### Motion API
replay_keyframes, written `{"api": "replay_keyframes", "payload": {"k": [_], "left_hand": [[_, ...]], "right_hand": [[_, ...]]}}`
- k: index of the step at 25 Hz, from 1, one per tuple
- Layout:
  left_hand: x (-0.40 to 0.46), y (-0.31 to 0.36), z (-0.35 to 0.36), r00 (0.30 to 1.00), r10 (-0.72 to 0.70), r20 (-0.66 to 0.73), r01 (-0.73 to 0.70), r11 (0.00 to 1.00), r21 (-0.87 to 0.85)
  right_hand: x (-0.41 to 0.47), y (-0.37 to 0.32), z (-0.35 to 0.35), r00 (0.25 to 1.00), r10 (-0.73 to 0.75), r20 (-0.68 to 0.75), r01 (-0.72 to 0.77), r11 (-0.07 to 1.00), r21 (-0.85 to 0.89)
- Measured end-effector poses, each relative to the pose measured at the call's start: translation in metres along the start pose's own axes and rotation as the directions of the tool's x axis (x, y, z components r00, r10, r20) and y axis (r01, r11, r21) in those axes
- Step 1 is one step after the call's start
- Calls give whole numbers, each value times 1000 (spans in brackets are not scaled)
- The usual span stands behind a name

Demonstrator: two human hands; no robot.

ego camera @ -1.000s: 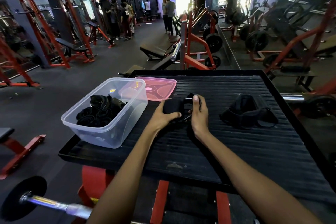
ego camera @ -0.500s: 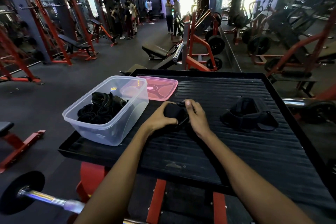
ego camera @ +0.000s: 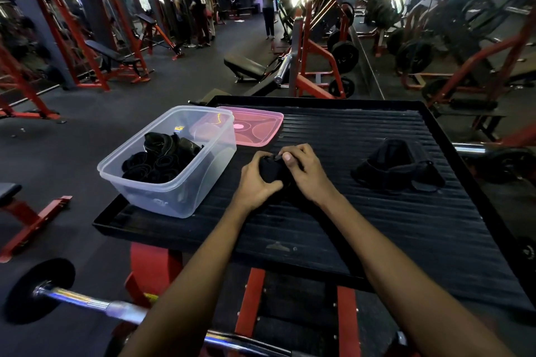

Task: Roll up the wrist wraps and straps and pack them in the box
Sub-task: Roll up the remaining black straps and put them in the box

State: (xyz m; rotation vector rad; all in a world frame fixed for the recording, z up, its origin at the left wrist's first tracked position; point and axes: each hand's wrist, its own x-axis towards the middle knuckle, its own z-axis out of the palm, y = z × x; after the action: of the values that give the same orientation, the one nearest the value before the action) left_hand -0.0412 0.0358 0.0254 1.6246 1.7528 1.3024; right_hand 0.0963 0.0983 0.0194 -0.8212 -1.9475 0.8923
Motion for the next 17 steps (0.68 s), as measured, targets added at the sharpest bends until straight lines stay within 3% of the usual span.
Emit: {"api": "replay_keyframes", "payload": {"k": [5,7,11,14,17], "left_hand": [[1,-3,0,997,81,-3,-81,995,62],[2,-8,0,993,111,-27,-109,991,82],[5,-17,3,992,61,-112,-54,997,62],[7,-20,2,980,-78,-181,76,997,-18],[7,-22,-1,983,-28,-181,28,1000,0]], "right_hand": [[-4,1,-5,995,-12,100,10,1000,27],[-5,2,-2,999,-24,27,23,999,43],[-4,4,0,991,-2,-132,6,999,32],[-6,0,6,993,79,-91,-75,996,43],[-7,-2,14,993,112,-43,-111,994,22]]}}
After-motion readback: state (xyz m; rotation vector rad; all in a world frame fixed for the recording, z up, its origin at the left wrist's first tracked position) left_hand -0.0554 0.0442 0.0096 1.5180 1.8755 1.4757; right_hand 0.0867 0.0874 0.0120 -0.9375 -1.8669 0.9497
